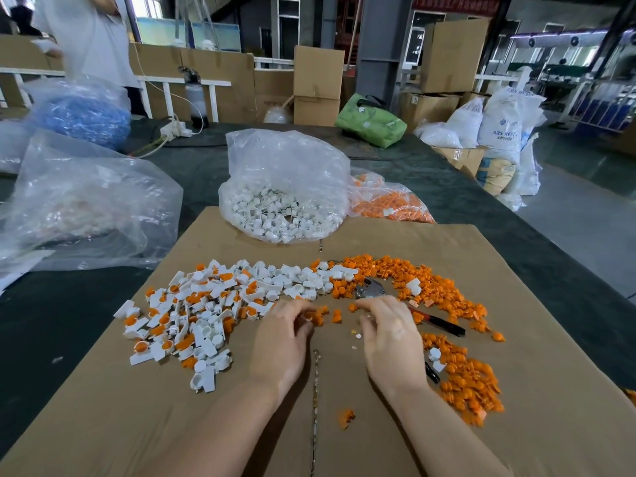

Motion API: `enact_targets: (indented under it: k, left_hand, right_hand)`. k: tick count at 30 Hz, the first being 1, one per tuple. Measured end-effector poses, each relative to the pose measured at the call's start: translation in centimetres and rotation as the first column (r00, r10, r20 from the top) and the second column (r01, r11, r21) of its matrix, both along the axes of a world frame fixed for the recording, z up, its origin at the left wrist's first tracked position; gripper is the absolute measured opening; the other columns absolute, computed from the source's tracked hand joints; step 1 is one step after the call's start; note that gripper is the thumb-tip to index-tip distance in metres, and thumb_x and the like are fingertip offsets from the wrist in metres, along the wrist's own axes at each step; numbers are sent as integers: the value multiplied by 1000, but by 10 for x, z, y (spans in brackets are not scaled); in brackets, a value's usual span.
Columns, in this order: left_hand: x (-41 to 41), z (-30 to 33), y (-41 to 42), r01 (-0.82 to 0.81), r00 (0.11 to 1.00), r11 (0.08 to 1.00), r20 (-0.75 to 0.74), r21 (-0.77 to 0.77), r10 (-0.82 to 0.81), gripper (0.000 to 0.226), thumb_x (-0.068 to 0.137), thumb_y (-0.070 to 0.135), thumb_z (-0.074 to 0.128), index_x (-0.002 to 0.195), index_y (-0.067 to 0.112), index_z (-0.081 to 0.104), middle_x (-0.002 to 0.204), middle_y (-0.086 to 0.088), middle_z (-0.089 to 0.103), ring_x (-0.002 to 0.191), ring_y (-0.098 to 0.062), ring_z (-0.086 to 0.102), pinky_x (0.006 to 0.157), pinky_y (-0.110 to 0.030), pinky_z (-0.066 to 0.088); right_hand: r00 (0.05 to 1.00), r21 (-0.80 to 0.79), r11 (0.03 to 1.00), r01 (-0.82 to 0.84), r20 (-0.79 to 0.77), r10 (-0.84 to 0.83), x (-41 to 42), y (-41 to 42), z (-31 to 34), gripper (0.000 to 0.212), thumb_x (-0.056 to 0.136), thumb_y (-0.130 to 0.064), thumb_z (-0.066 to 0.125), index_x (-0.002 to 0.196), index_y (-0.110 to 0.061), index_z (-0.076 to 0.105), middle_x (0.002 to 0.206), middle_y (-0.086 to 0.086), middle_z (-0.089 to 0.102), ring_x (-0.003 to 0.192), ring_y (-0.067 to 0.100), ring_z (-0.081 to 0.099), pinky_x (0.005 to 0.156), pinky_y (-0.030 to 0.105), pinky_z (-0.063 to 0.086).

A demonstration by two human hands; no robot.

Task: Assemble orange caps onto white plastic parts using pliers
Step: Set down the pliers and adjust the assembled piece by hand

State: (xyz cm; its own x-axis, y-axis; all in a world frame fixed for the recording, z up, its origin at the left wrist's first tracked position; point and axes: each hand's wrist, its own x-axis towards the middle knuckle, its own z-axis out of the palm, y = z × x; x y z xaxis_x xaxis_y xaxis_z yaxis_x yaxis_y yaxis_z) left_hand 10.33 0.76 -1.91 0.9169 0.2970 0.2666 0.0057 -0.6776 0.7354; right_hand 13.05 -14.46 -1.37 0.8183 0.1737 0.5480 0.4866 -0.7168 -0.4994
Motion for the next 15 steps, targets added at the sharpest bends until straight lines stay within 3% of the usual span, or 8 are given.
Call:
enact_targets:
  k: [3, 9, 12, 15]
  left_hand:
    - [4, -3, 9, -105, 994, 993, -22, 57, 107, 26, 91, 8, 58, 112, 21, 66, 99, 11, 44, 97, -6, 44, 80, -5, 31]
    - [8, -3, 14, -227, 957, 944, -124, 240, 261, 41, 88, 4, 52, 123, 25, 60, 129, 0, 38, 121, -21, 28, 103, -31, 30]
    - [10, 0, 13, -265, 940, 937, -154, 229, 303, 51, 83, 1, 52, 127, 26, 54, 134, 1, 33, 125, -21, 21, 106, -35, 25]
    - [11, 3, 12, -298, 936, 924, -117, 241, 333, 46, 85, 6, 51, 126, 26, 54, 132, 2, 36, 127, -20, 22, 105, -37, 23]
  right_hand:
    - [991, -50, 992, 120, -49, -122, 17, -14, 5, 20, 86, 4, 58, 102, -4, 69, 100, 9, 66, 98, 27, 56, 86, 28, 39]
    - [980, -149, 976, 162, -93, -177, 28, -24, 13, 24, 88, 4, 54, 106, -4, 67, 103, 9, 64, 101, 27, 53, 89, 33, 38]
    - [975, -236, 960, 150, -123, -183, 25, -21, 10, 28, 87, 4, 52, 108, -9, 66, 108, 5, 62, 105, 24, 50, 88, 32, 36]
    - [973, -243, 955, 168, -113, -200, 20, -16, 8, 27, 86, 4, 54, 103, -10, 68, 107, 5, 61, 104, 26, 51, 86, 35, 35]
